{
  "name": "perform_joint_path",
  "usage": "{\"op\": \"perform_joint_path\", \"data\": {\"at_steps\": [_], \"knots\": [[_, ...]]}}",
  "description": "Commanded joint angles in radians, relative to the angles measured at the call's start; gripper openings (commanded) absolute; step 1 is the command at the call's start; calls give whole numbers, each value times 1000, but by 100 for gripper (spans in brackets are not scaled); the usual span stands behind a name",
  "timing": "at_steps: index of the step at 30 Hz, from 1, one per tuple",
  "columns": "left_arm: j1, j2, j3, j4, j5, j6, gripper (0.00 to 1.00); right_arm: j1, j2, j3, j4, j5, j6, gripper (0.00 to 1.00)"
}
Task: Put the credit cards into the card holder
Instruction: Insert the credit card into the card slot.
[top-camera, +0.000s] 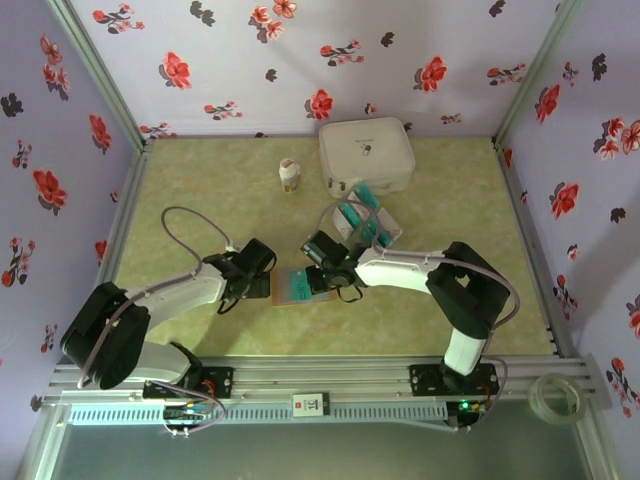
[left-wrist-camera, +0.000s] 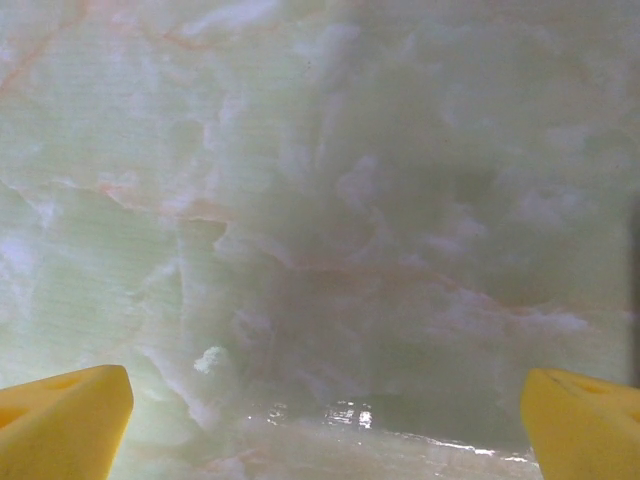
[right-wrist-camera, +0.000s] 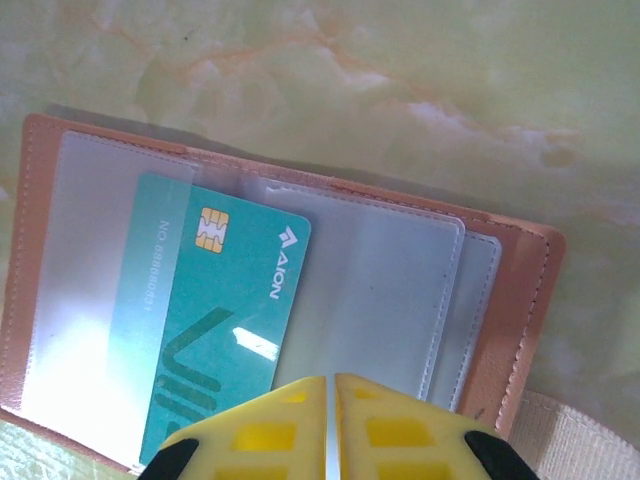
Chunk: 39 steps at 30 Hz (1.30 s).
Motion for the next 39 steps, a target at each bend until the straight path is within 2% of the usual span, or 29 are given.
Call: {"op": "perform_joint_path", "data": {"at_steps": [1, 16, 39], "knots": [[9, 29, 27, -2, 1, 24, 100, 3, 25, 33, 8, -4, -4, 10], [5, 86, 33, 40, 37, 31, 100, 13, 76, 66, 34, -48, 11, 10], [-5, 83, 11, 66, 48, 26, 100, 63, 149, 161, 3, -53, 8, 9]]}}
